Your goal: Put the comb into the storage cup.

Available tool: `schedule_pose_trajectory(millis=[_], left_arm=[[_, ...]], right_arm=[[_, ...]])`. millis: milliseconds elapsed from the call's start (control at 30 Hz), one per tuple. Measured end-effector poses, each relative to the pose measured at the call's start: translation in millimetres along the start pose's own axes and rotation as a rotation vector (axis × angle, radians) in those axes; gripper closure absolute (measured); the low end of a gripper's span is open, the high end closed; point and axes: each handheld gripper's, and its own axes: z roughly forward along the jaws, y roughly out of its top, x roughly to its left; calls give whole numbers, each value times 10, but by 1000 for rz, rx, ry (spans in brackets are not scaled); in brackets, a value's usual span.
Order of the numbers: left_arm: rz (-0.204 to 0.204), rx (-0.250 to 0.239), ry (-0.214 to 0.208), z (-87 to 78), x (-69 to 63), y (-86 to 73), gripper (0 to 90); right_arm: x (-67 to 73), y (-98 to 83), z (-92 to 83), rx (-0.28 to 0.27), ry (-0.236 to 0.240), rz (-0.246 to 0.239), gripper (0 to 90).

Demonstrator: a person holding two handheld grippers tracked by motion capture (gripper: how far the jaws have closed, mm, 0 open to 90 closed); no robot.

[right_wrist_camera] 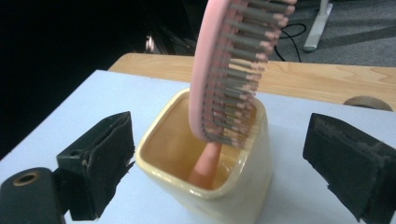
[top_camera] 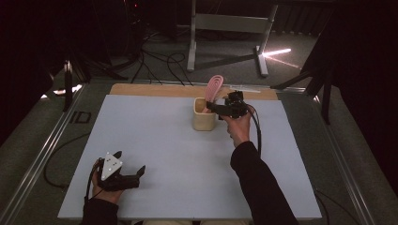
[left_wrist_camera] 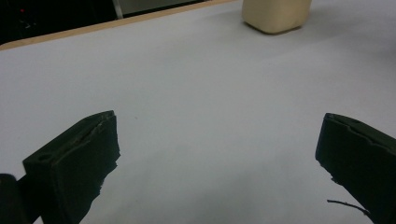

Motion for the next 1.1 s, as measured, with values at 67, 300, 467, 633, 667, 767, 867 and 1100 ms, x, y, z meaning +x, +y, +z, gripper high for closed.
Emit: schedule_pose_trajectory(millis=[67,300,467,633,667,767,867,1100], left_arm=[[0,-1,0,1,-1,1,2],[0,-2,1,1,0,2,2],[1,-2,-1,4,-3,4,2],[-1,-3,0,9,1,4,2],[-2,-3,0,13,0,4,2],[-2,-3,-1,18,-5,6,2],[-3,-2,-1,18,-9,7,2],[-9,-6,2,8,-13,17,2]], right_arm=[[10,-21,-12,6,-6,-9,91],[46,-60,-85,20,6,-38,91],[45,-110,-177,24,12,-30,92],[26,-157,-309,23,17,-49,92],[20,-171,-342,24,22,-47,92],[-7,-219,-433,19,33,-48,92],[-39,-272,-519,18,42,-46,92],[-159,-424,-731,-3,59,-28,92]])
